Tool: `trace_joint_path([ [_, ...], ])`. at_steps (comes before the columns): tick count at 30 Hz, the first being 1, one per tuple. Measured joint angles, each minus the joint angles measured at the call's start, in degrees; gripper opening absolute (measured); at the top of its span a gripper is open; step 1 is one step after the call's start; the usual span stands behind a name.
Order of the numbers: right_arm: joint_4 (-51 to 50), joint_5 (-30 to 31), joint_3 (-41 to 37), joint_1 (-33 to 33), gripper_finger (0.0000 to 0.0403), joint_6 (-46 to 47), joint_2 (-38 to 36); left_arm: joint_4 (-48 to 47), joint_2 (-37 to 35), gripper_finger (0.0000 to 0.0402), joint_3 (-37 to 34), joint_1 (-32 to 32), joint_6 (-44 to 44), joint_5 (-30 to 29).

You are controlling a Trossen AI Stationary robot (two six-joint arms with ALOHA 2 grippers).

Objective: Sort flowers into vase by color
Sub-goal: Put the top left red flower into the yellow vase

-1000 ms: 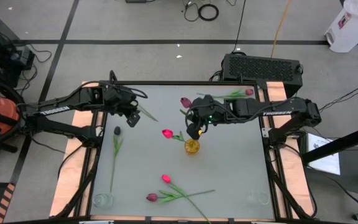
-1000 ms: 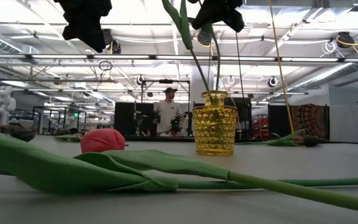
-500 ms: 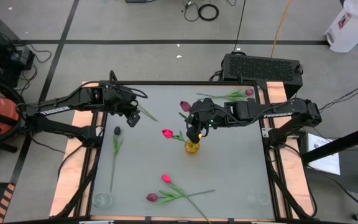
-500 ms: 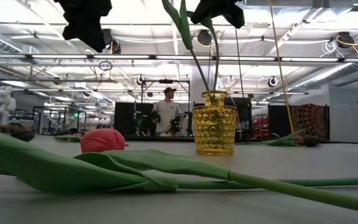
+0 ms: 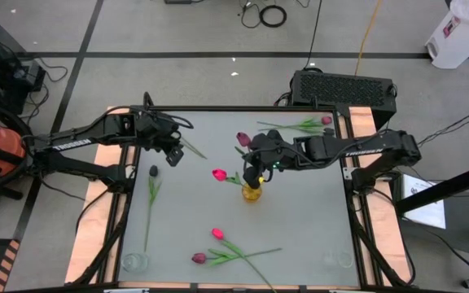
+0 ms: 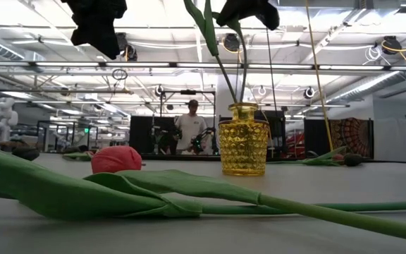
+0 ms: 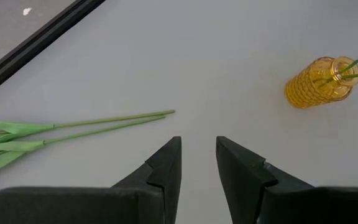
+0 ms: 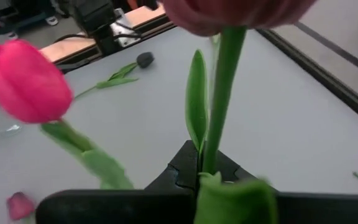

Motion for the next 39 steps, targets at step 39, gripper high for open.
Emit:
trace_joint_path([
  [39, 0.13, -0.25, 0.00, 0.00, 0.0029, -0.87, 3.38, 0.00, 0.01, 0.0107, 0.00, 0.00, 0.01, 0.30],
])
